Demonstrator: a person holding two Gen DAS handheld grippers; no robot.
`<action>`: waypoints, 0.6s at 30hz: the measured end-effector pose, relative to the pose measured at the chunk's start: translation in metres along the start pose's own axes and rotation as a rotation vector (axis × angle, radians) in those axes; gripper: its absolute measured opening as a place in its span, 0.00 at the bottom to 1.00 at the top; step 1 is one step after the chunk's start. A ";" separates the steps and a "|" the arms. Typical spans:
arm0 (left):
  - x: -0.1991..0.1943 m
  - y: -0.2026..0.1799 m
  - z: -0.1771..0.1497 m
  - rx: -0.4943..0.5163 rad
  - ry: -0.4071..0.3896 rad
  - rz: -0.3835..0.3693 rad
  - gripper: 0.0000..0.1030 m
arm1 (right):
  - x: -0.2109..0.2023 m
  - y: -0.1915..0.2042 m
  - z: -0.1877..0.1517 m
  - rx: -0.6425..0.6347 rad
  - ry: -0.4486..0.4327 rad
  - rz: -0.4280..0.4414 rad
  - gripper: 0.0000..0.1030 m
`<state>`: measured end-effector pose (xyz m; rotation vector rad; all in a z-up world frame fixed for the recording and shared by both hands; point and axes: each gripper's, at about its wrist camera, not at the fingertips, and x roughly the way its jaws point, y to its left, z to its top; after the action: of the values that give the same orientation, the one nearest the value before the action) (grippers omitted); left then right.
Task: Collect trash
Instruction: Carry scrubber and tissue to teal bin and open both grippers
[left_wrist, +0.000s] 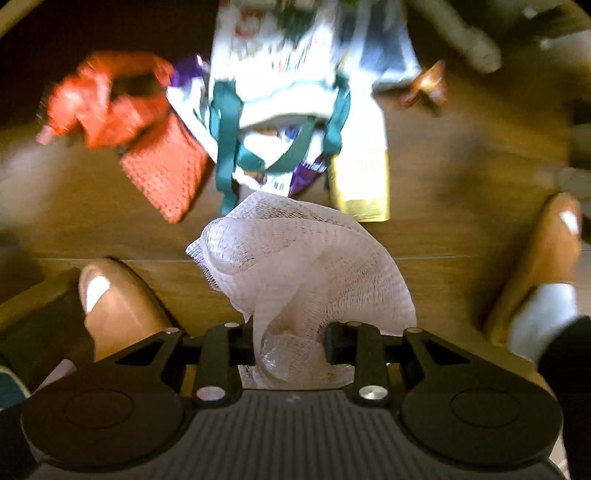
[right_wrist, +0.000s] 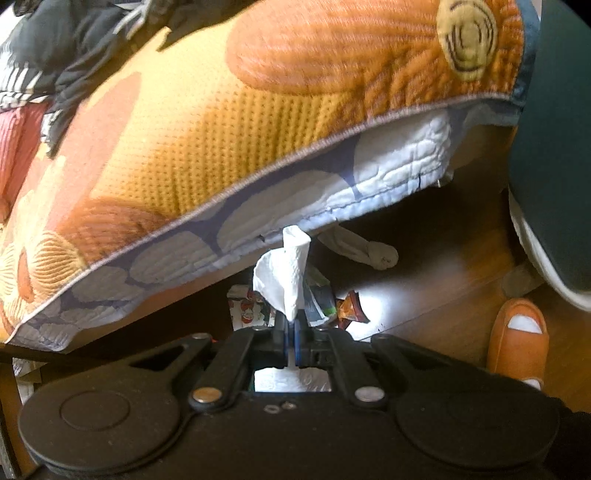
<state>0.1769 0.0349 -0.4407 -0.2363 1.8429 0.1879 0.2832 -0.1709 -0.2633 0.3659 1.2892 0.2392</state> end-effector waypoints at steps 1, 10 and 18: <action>-0.016 0.000 -0.005 0.004 -0.025 -0.007 0.28 | -0.005 0.001 -0.001 -0.009 -0.008 0.004 0.03; -0.132 -0.011 -0.032 0.045 -0.246 -0.054 0.28 | -0.069 0.002 -0.010 -0.062 -0.103 0.003 0.03; -0.239 -0.046 -0.050 0.122 -0.484 -0.151 0.28 | -0.163 -0.015 -0.009 -0.119 -0.266 0.029 0.03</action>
<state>0.2072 -0.0069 -0.1978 -0.2217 1.3448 0.0218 0.2306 -0.2438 -0.1266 0.3041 1.0038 0.2809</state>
